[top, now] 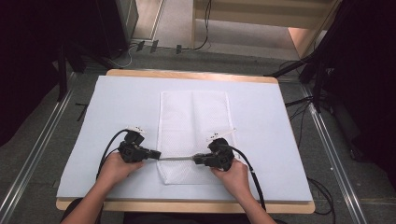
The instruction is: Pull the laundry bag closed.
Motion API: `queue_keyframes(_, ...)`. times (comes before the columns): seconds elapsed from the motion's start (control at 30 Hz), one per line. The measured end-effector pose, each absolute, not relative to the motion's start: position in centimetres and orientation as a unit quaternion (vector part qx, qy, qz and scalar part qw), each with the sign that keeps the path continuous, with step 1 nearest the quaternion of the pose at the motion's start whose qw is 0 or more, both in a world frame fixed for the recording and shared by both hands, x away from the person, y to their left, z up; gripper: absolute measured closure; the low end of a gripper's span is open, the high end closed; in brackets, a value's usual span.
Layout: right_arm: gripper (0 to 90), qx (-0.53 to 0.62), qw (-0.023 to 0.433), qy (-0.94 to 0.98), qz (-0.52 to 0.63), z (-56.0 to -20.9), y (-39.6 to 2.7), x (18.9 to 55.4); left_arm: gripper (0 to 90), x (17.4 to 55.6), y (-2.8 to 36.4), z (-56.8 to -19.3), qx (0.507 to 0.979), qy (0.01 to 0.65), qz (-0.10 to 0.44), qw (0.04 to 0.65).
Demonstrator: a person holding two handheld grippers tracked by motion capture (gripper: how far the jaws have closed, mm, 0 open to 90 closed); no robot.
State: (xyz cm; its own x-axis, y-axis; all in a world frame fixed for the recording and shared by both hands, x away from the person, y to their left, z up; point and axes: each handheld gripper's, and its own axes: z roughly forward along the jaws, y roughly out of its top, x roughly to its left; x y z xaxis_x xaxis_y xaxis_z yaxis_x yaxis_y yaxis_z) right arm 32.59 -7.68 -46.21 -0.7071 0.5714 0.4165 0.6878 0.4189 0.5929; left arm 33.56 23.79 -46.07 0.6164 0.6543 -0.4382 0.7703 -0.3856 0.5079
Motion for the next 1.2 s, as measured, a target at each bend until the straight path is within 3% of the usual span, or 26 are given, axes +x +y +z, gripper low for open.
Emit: queue_keyframes(1.2,88.4,-0.401,0.086,-0.827,-0.384,-45.8,-12.9,32.5,90.0,33.6,23.7,-46.0,0.828,0.431,-0.084,0.348)
